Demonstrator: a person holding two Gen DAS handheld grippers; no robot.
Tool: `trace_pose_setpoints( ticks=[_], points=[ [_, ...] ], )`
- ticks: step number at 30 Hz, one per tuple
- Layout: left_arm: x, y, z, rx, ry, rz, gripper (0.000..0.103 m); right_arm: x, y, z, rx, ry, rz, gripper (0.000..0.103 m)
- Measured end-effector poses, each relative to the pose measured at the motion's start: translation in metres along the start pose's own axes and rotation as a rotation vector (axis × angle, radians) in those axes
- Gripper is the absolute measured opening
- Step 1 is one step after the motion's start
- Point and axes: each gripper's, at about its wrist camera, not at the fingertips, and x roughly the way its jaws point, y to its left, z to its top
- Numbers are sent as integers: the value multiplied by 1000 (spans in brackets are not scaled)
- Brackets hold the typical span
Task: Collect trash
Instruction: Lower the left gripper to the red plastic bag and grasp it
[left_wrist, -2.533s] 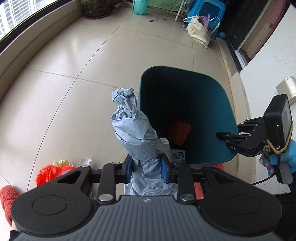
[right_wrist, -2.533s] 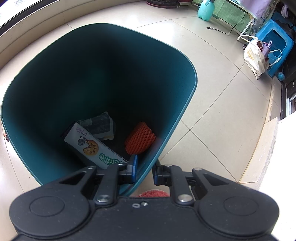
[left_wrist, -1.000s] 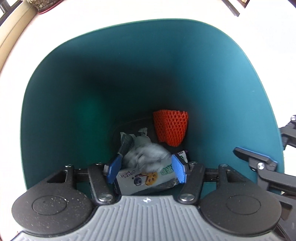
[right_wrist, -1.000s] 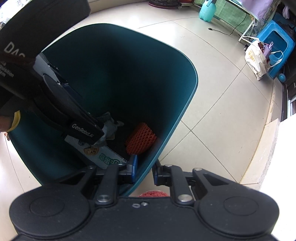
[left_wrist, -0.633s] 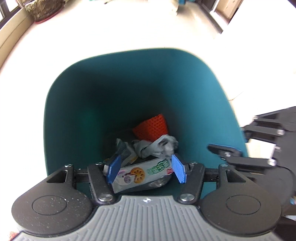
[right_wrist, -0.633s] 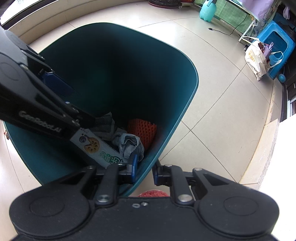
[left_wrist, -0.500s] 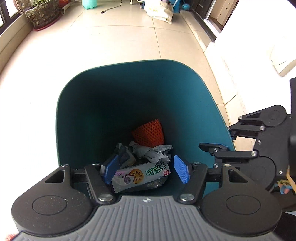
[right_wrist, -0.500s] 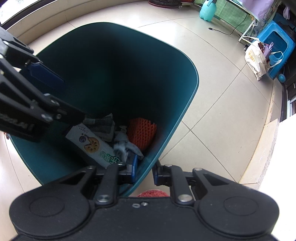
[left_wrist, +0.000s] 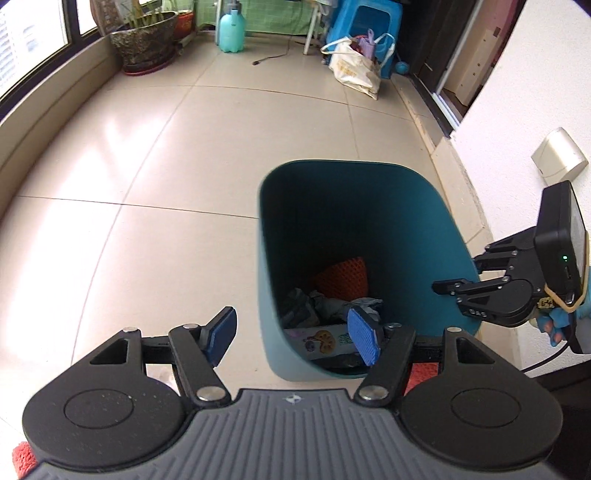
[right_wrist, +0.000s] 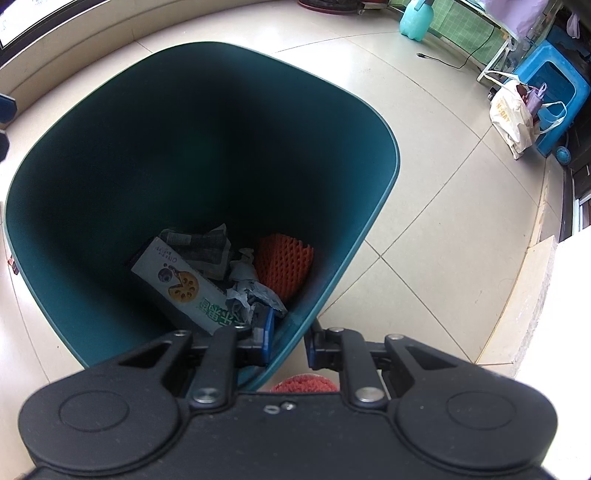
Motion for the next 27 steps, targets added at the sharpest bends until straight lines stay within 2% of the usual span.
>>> trace_pose_setpoints(
  ticks=[1,3,8,14,20,23,27],
  points=[
    [-2,10,-3,-16,-2,14,73,0,0,0,-1,1,0,17],
    [-4,30,-11,-54,-7,36,77,1,0,1,0,3,1,17],
    [9,81,-30,-159,20,135,77,2,1,2,3,8,-1,17],
    [50,151,-60,-296,118,259,77,4,1,4,6,12,-1,17],
    [97,230,-106,-512,217,252,77,4,1,4,4,13,-1,17],
    [116,252,-132,-528,260,293,77,5,2,4,3,16,-3,17],
    [139,269,-171,-533,342,307,77,6,3,4,-1,23,-9,17]
  ],
)
